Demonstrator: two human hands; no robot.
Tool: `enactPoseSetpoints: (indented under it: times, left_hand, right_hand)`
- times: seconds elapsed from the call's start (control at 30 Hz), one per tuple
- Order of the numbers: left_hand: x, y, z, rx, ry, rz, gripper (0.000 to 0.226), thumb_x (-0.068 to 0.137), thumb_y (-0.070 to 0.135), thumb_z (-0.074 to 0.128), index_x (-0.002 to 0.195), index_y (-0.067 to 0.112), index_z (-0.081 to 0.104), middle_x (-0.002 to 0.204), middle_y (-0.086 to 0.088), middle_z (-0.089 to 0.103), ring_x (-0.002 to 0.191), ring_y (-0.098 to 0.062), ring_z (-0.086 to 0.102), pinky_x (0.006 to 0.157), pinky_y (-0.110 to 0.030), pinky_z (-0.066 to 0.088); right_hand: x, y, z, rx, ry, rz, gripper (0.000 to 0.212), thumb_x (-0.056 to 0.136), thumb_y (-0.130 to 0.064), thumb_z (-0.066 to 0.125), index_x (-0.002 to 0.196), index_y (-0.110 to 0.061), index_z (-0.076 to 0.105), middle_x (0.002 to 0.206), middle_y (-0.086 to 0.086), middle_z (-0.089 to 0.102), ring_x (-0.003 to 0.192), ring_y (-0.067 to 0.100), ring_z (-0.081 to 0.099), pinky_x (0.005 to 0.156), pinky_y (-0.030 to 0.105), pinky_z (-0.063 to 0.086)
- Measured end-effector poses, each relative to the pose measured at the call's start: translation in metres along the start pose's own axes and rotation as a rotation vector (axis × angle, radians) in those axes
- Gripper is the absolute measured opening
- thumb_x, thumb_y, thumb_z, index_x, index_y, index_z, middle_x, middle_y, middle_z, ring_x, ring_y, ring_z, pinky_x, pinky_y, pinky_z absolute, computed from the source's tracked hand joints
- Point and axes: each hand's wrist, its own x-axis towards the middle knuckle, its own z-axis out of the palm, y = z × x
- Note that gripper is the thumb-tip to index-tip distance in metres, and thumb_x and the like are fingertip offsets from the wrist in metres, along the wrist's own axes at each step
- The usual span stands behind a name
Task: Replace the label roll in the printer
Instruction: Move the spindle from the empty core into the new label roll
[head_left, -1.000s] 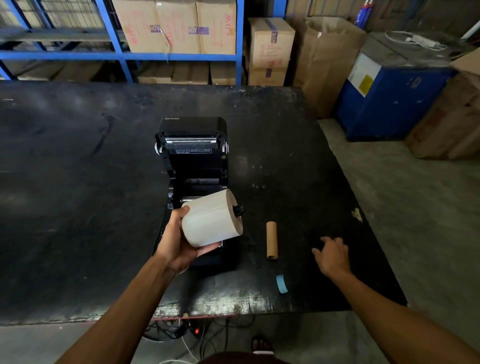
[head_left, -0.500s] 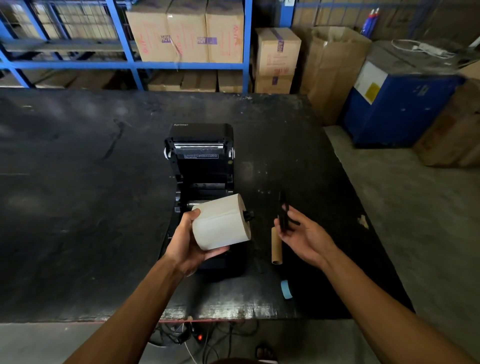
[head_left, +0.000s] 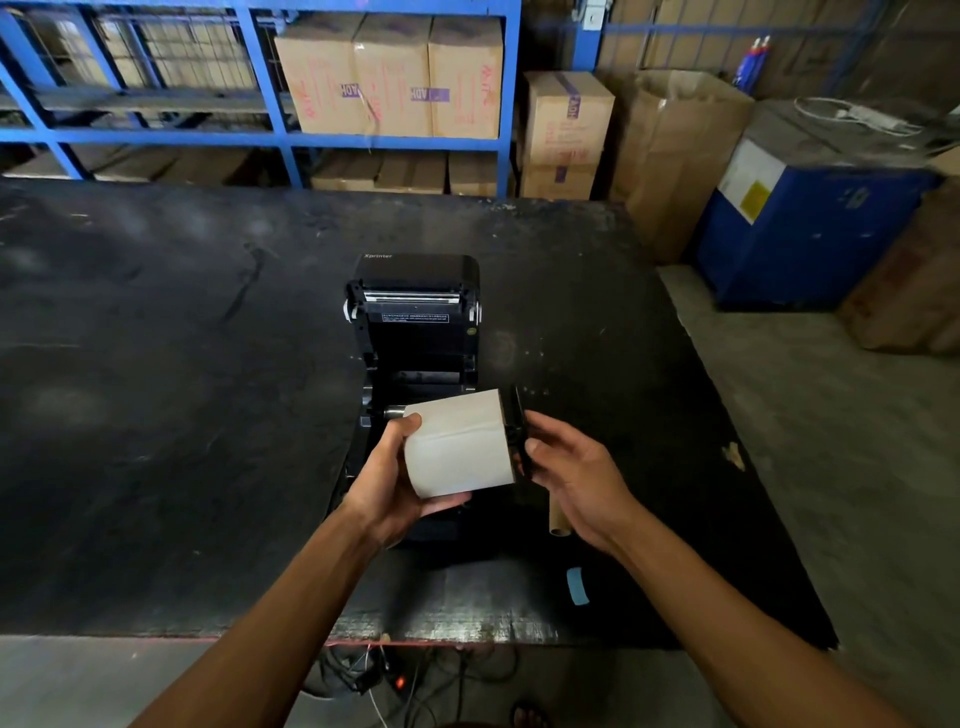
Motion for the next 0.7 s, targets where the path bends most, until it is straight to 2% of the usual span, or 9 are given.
enactPoseSetpoints:
  times: [0.1,0.27,0.4,0.5,0.57,0.7]
  left_hand:
    - [-0.0001,-0.0005,0.0021,0.013,0.016,-0.012,0.037,0.087,0.045,0.058,0.114,0.021,0.064,0.093,-0.01,0.079,0.106,-0.037,0.067,0.076,-0.056,0.059]
    - [-0.0033,-0.0022,0.0054,0.02,0.024,-0.027,0.038,0.086,0.046,0.06,0.114,0.022,0.063,0.104,-0.014,0.075,0.105,-0.037,0.068,0.072,-0.054,0.06]
    - [-0.0045,-0.0027,0.007,0.012,0.033,-0.02,0.037,0.087,0.045,0.058,0.116,0.022,0.062,0.113,-0.015,0.07,0.108,-0.038,0.066,0.075,-0.055,0.059]
    - [-0.0035,-0.0033,0.0073,0.02,0.039,-0.004,0.034,0.088,0.044,0.057,0.113,0.021,0.063,0.097,-0.012,0.078,0.103,-0.036,0.067,0.076,-0.056,0.06]
    - [-0.0039,-0.0038,0.0073,0.034,0.039,-0.005,0.033,0.088,0.044,0.057,0.112,0.022,0.064,0.096,-0.011,0.078,0.103,-0.036,0.068,0.08,-0.058,0.059]
    - [-0.0068,-0.0039,0.0085,0.048,0.041,-0.017,0.032,0.09,0.043,0.056,0.113,0.022,0.062,0.11,-0.014,0.07,0.105,-0.037,0.067,0.081,-0.058,0.058]
  right_hand:
    - [-0.0017,0.0005,0.0033,-0.173,0.057,-0.071,0.035,0.089,-0.005,0.063,0.119,-0.023,0.066,0.118,0.003,0.067,0.107,0.018,0.066,0.093,0.041,0.054]
    - [-0.0036,0.0008,0.005,-0.246,0.087,-0.112,0.037,0.089,-0.004,0.062,0.112,-0.032,0.067,0.114,-0.001,0.068,0.106,0.015,0.065,0.09,0.036,0.056]
    - [-0.0065,0.0011,0.0055,-0.265,0.095,-0.12,0.034,0.088,-0.007,0.064,0.113,-0.03,0.067,0.112,-0.001,0.069,0.104,0.014,0.066,0.086,0.032,0.057]
    - [-0.0086,0.0,0.0067,-0.278,0.1,-0.131,0.034,0.087,-0.007,0.065,0.111,-0.032,0.065,0.107,-0.001,0.069,0.1,0.014,0.067,0.078,0.025,0.057]
    - [-0.009,-0.0023,0.0073,-0.296,0.074,-0.111,0.038,0.087,-0.006,0.065,0.115,-0.032,0.064,0.106,-0.001,0.067,0.099,0.015,0.066,0.075,0.023,0.057]
    - [-0.0084,-0.0054,0.0073,-0.325,0.023,-0.075,0.041,0.088,-0.006,0.065,0.122,-0.028,0.062,0.115,-0.002,0.066,0.107,0.015,0.063,0.083,0.029,0.057]
